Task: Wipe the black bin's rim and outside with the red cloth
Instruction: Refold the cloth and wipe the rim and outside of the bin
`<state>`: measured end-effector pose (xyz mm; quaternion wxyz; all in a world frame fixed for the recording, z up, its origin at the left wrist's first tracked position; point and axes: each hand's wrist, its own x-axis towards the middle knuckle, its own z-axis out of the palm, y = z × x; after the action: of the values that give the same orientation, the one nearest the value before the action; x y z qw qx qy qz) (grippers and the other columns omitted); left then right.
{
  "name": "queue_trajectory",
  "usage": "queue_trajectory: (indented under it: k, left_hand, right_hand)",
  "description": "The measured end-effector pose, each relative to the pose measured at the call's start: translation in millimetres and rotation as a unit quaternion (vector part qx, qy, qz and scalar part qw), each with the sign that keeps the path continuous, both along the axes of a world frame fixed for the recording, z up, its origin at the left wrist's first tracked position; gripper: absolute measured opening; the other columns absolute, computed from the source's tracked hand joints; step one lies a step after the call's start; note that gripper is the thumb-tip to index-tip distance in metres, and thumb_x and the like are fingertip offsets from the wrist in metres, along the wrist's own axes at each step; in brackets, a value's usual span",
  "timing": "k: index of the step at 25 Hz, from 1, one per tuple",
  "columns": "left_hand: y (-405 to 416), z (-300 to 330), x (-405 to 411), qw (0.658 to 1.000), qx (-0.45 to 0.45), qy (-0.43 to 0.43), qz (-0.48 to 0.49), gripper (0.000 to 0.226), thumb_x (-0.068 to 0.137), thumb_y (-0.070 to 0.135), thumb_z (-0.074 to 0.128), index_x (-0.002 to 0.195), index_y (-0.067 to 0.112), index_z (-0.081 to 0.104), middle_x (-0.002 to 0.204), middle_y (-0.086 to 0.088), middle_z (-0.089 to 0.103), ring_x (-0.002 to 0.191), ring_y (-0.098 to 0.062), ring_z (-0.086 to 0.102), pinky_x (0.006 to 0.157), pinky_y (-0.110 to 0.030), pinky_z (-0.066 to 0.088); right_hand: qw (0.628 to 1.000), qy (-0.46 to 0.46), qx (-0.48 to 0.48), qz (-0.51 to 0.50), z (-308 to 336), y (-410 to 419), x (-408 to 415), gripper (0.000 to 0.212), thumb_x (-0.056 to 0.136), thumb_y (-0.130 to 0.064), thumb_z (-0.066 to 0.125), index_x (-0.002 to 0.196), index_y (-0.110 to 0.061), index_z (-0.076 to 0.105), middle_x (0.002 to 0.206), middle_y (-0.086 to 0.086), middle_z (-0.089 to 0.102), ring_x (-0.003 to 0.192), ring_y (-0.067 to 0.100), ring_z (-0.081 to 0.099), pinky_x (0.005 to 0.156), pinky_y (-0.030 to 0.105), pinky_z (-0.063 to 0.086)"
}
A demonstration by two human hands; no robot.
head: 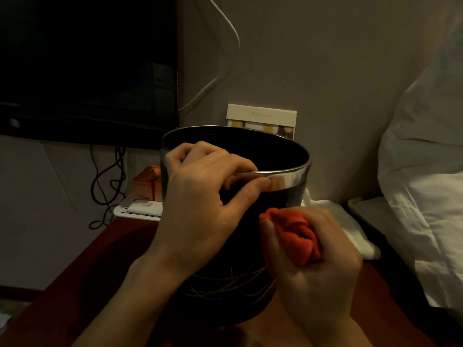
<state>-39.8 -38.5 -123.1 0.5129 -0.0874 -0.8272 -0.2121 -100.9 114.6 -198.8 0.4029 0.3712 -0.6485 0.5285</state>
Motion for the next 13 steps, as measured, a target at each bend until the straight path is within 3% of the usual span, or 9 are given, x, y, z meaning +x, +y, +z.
queue_trajectory:
  k: [8, 13]
  left_hand:
    - [-5.6, 2.6, 2.7, 0.998, 0.040, 0.003, -0.044, 0.011, 0.081, 0.044, 0.062, 0.081, 0.033, 0.064, 0.080, 0.018, 0.059, 0.091, 0.000, 0.054, 0.095, -0.023, 0.028]
    - [-8.0, 2.0, 2.5, 0.997, 0.053, 0.005, -0.052, 0.014, 0.080, 0.045, 0.062, 0.079, 0.031, 0.065, 0.081, 0.018, 0.059, 0.091, -0.001, 0.054, 0.095, -0.025, 0.029]
  right_hand:
    - [0.998, 0.022, -0.039, -0.052, 20.9, 14.2, -1.0, 0.015, 0.094, -0.033, 0.073, 0.097, -0.020, 0.067, 0.093, -0.006, 0.068, 0.085, 0.007, 0.065, 0.079, 0.017, 0.046]
    - [0.997, 0.073, 0.019, -0.033, 6.6, 1.8, 6.7, 0.023, 0.088, -0.026, 0.078, 0.097, -0.005, 0.076, 0.094, 0.002, 0.070, 0.088, 0.005, 0.064, 0.082, 0.011, 0.048]
